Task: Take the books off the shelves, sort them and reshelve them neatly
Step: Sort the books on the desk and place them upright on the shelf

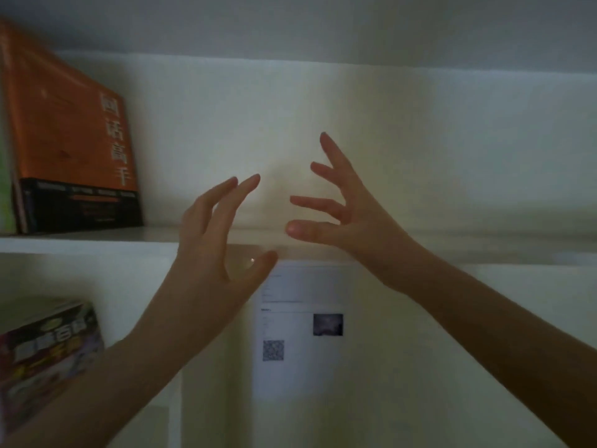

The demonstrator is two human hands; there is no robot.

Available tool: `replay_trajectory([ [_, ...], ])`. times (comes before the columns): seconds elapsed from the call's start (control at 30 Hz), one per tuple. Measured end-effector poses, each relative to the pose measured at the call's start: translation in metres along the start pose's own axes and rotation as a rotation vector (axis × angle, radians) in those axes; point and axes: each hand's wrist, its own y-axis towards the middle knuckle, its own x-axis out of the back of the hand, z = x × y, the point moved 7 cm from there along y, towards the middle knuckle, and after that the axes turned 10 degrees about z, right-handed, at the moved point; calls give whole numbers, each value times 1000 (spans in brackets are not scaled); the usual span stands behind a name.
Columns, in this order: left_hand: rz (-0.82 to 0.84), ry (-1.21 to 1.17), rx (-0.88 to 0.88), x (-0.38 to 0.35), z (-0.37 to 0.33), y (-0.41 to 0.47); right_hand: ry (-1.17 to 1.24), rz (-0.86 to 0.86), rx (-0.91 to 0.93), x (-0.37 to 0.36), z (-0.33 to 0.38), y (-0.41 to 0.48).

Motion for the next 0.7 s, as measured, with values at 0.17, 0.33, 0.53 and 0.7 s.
replay_trajectory([
  [0.17, 59, -151, -75, -45, -42, -25, -3, -21, -86, 27, -3, -99],
  [0.33, 227, -292, -128, -126, -85, -90, -67, -22, -340, 35, -38, -230],
  [0.53, 692, -518, 97, -281, -94, -185, 7, -148, -749, 47, -100, -399],
  [0.7, 988, -619, 295, -382, -104, -257, 79, -295, -981, 60, -129, -519],
])
